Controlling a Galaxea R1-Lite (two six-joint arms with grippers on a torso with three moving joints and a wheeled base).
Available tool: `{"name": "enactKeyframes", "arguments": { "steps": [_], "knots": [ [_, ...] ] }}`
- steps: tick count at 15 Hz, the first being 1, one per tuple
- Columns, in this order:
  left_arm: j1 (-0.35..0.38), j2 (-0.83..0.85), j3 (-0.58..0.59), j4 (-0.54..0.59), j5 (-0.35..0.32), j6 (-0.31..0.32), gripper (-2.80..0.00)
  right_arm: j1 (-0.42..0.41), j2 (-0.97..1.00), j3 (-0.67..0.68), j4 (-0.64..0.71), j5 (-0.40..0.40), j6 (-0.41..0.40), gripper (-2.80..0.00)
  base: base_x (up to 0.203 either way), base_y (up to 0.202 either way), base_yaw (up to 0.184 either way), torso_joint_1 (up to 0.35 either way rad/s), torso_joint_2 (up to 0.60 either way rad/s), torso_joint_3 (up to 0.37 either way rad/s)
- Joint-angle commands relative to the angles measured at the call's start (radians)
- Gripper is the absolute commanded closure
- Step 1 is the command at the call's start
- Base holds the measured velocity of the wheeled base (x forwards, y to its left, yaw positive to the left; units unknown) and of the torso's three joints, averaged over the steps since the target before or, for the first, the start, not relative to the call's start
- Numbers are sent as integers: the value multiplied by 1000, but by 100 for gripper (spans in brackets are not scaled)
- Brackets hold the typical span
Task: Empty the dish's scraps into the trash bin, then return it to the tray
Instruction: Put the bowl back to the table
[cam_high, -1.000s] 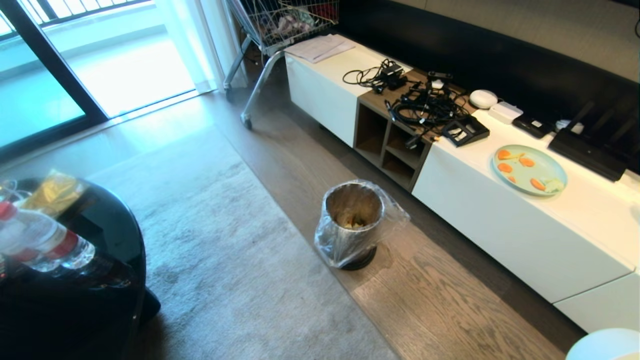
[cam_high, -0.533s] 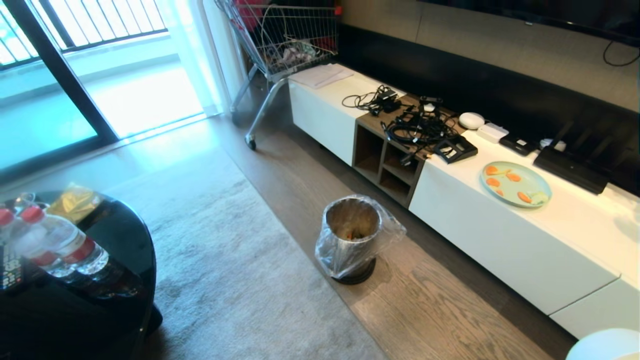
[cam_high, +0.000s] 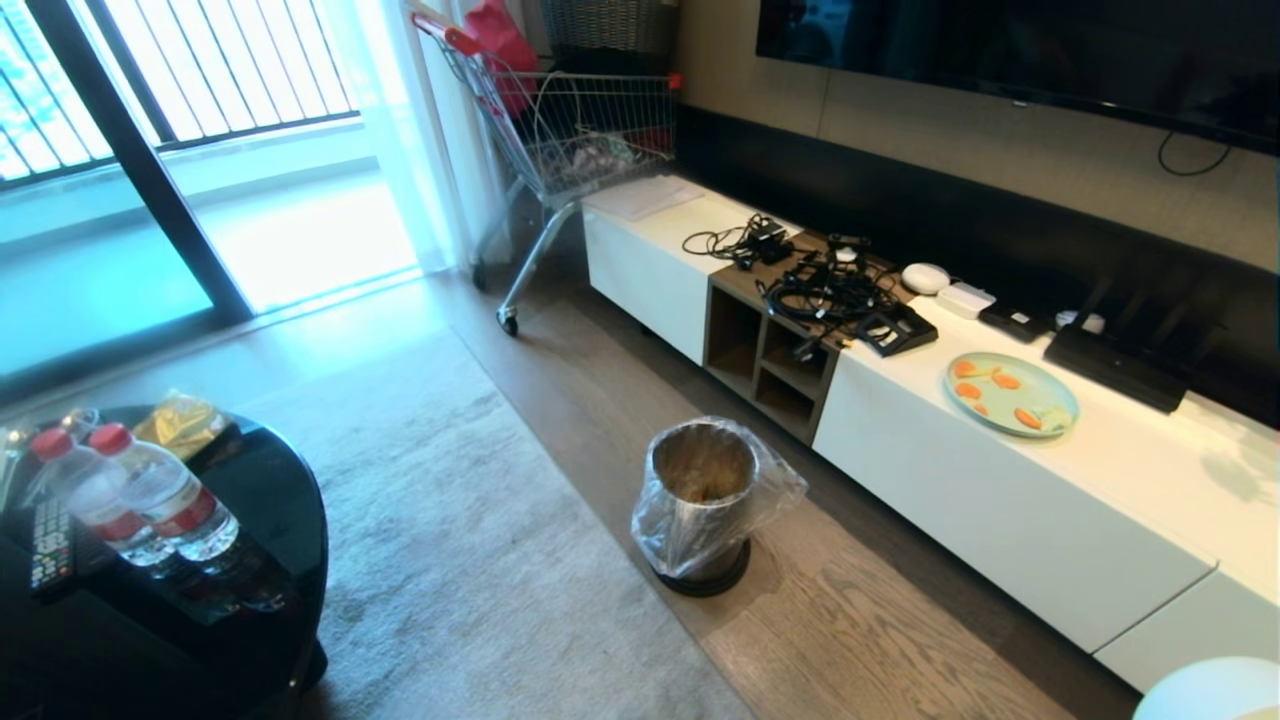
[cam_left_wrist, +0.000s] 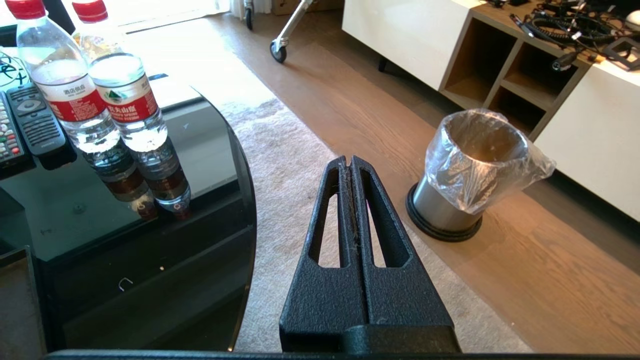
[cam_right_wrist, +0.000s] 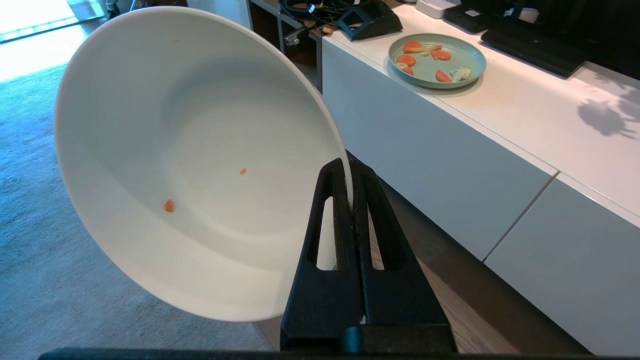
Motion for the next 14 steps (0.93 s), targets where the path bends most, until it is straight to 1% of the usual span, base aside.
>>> {"name": "enactKeyframes", "arguments": {
  "steps": [1,14],
  "knots": [
    [0,0,1,0,1,0,0,0,1,0,0,0,0,0,0,0,0,1,2,28],
    [0,0,1,-2,1,2,0,0,1,0,0,0,4,0,0,0,0,0,0,0]
  ]
}}
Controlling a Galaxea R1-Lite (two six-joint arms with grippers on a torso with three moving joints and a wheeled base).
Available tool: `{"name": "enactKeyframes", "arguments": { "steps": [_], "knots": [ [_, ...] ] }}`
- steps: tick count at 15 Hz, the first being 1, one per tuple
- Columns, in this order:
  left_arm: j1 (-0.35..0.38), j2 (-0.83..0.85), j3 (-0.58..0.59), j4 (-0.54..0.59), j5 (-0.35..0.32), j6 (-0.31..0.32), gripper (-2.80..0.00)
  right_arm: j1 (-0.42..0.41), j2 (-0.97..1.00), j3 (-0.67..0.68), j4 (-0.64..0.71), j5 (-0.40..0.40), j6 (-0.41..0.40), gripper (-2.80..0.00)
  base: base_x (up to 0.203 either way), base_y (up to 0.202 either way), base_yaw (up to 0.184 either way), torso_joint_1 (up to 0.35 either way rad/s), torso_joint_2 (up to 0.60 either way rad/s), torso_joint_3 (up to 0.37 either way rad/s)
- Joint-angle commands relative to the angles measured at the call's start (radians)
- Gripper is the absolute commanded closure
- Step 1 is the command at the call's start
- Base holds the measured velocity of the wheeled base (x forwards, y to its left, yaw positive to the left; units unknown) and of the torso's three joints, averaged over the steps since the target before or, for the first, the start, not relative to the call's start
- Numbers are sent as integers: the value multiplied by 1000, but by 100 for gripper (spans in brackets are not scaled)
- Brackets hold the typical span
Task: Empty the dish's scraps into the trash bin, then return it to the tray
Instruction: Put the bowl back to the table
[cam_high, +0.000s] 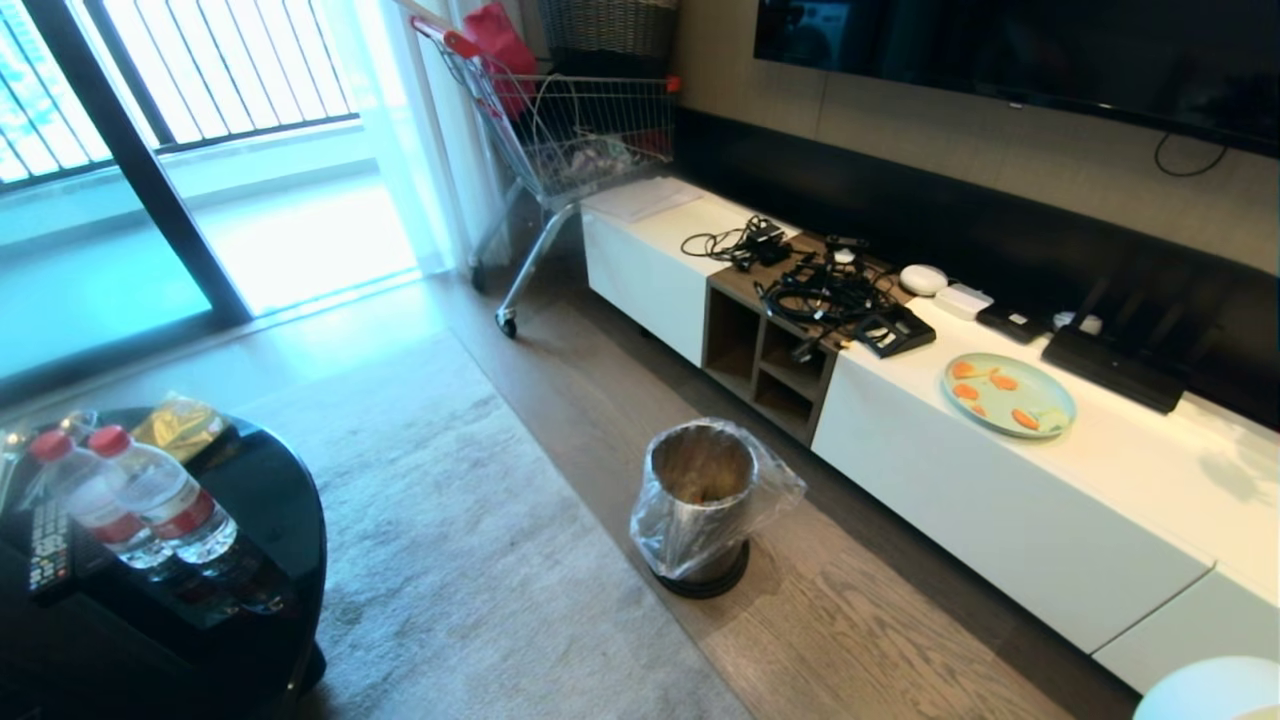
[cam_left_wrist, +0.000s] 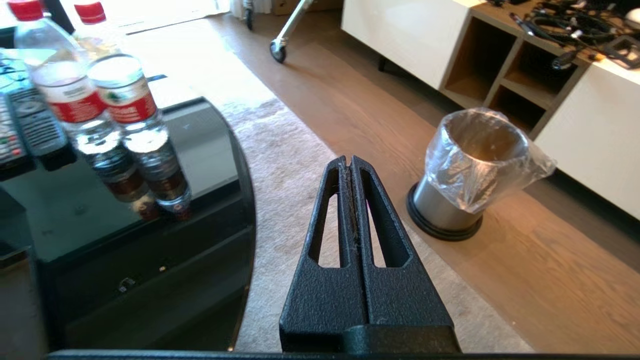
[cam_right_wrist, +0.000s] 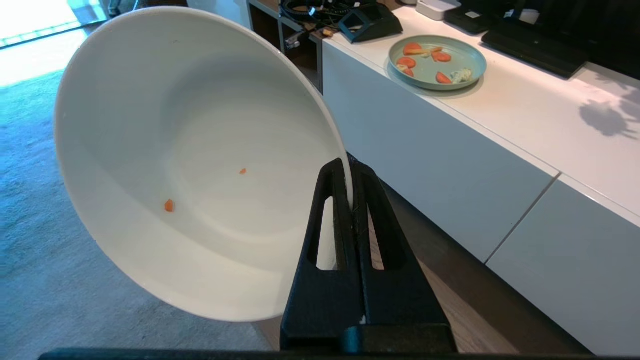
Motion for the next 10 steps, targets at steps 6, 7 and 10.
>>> {"name": "enactKeyframes", "arguments": {
  "steps": [6,7,10],
  "knots": [
    [0,0,0,-1,1,-1,0,0,1,0,-1,0,10,0,-1,-6,126,3,3,0],
    [0,0,0,-1,1,-1,0,0,1,0,-1,0,10,0,-1,-8,165,5,7,3],
    [0,0,0,-1,1,-1,0,0,1,0,-1,0,10,0,1,-9,169,2,2,2]
  ]
}}
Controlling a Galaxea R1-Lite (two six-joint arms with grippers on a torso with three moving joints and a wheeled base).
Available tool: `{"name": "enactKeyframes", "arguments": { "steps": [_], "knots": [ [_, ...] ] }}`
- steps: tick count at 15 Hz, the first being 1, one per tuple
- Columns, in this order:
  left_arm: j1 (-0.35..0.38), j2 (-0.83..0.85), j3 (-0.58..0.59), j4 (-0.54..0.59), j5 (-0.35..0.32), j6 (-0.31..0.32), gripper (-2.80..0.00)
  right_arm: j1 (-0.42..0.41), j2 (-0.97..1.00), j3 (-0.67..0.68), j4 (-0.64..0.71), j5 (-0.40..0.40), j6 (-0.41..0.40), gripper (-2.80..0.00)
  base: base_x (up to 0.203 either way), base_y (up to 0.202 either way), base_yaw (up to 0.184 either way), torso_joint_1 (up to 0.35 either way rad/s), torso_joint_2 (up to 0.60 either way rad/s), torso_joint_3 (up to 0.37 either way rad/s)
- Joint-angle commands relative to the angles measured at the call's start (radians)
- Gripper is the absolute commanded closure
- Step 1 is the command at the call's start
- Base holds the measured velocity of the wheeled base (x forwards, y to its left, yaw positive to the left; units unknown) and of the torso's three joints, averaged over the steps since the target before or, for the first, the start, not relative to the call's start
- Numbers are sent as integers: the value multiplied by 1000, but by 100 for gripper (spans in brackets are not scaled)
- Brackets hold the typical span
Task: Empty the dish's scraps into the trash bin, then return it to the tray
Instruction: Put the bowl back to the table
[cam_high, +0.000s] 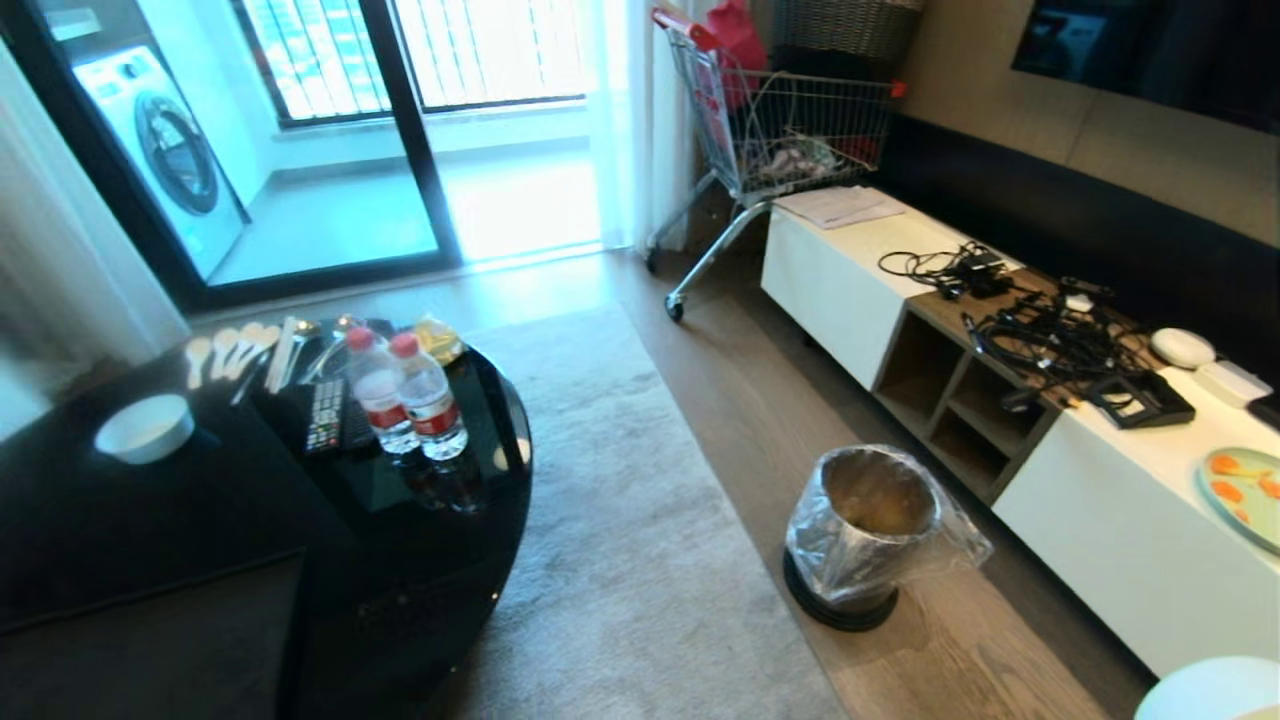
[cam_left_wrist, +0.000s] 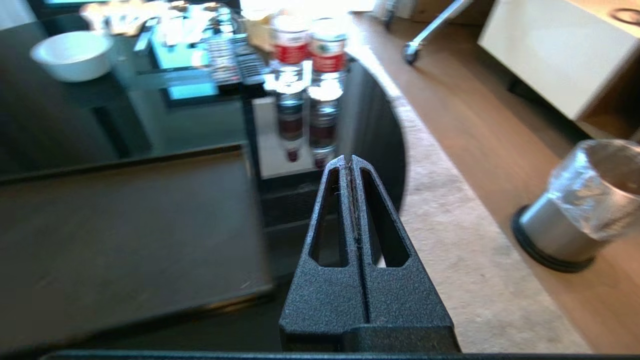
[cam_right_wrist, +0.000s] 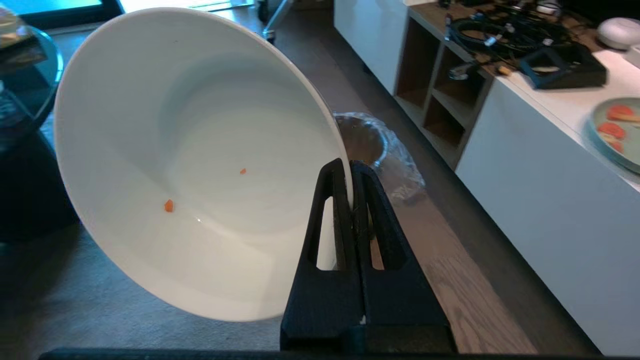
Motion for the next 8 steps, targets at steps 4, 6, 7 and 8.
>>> {"name": "enactKeyframes", "arguments": {
  "steps": [4,6,7,8],
  "knots": [
    [0,0,0,0,1,-1,0,0,1,0,-1,0,0,0,1,-9,168,2,3,3],
    [0,0,0,0,1,0,0,0,1,0,-1,0,0,0,0,-9,167,2,1,0],
    [0,0,0,0,1,0,0,0,1,0,-1,0,0,0,-2,-10,168,2,2,3],
    [0,0,0,0,1,0,0,0,1,0,-1,0,0,0,-2,-9,165,-2,5,5]
  ]
}}
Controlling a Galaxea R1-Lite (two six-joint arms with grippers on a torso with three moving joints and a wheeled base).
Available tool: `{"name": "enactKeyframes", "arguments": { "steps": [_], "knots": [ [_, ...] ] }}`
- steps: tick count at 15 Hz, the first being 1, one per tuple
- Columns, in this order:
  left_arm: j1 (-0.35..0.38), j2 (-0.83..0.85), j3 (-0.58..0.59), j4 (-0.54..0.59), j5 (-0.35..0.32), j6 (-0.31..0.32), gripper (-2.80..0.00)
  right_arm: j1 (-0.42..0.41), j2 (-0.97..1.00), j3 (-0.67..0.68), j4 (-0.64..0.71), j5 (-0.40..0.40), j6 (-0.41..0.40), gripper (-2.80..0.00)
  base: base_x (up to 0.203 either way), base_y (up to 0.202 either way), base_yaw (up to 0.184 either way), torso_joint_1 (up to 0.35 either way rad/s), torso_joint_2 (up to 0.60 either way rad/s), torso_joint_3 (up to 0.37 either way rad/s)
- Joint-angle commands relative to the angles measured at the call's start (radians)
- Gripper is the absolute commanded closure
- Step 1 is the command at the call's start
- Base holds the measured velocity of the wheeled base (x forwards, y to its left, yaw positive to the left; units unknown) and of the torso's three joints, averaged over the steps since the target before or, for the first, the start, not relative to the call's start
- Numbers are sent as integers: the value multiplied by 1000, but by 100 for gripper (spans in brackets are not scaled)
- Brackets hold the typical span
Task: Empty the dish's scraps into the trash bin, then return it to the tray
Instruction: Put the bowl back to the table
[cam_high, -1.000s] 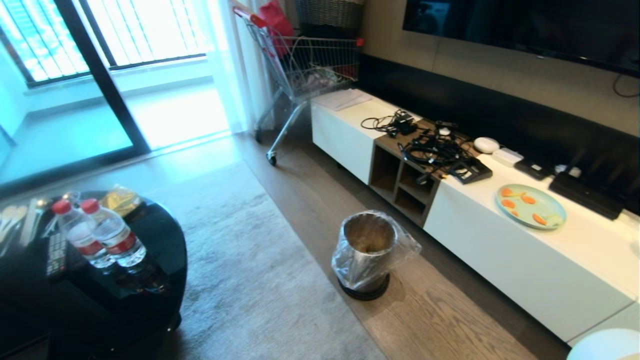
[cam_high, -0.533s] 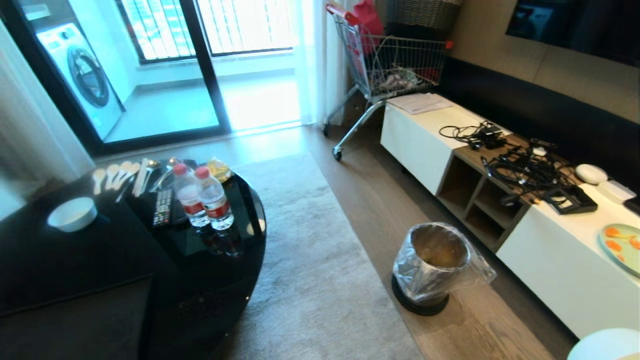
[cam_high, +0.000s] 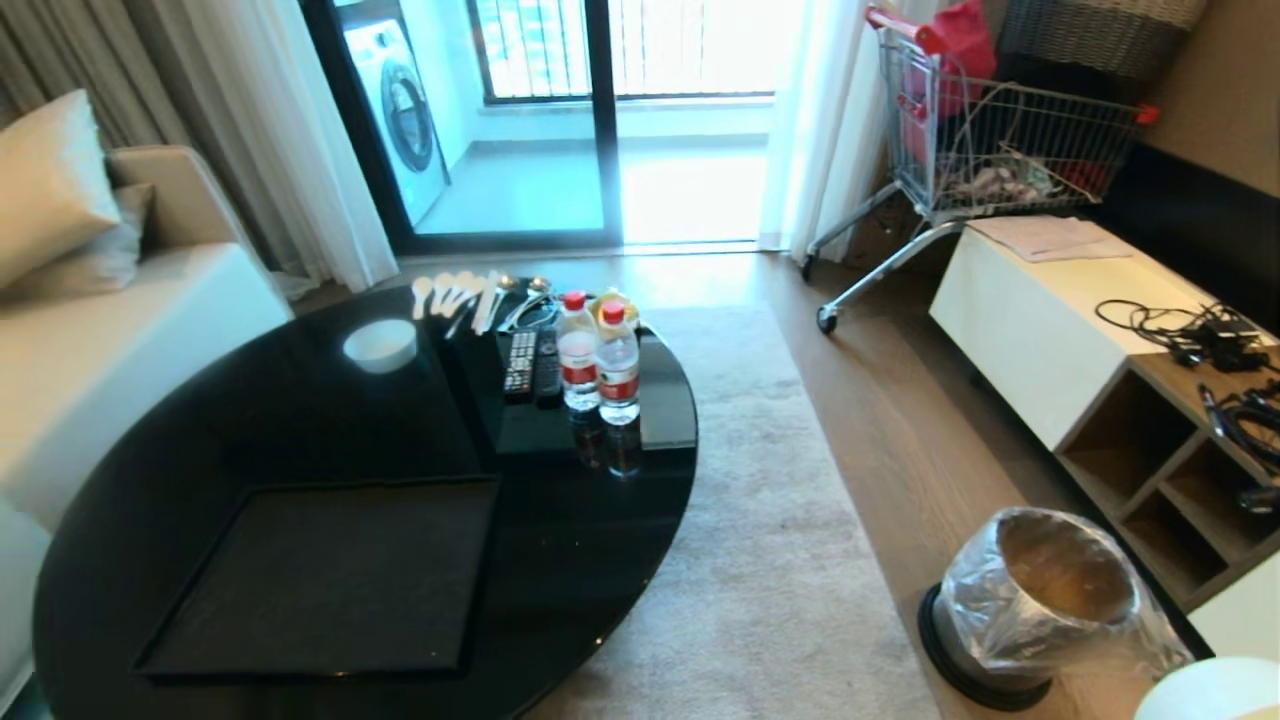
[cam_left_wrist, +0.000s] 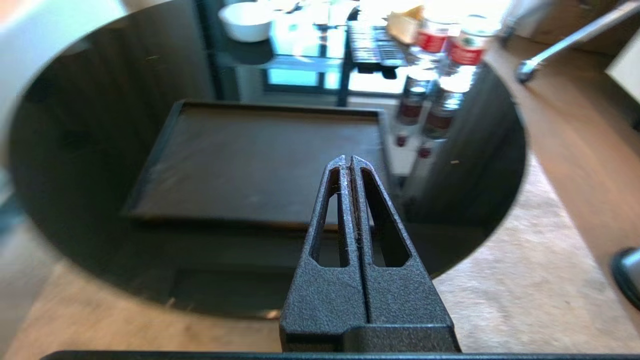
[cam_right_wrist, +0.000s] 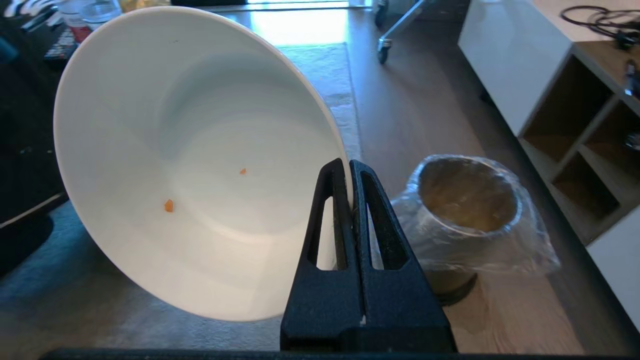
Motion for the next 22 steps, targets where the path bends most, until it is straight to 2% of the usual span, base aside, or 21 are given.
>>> {"name": "enactKeyframes", "arguments": {
  "steps": [1,14,22],
  "knots": [
    [0,0,0,-1,1,0,0,0,1,0,-1,0,0,0,2,-8,170,7,2,7],
    [0,0,0,-1,1,0,0,0,1,0,-1,0,0,0,1,-10,164,1,2,2],
    [0,0,0,-1,1,0,0,0,1,0,-1,0,0,0,0,-1,9,1,0,1]
  ]
}}
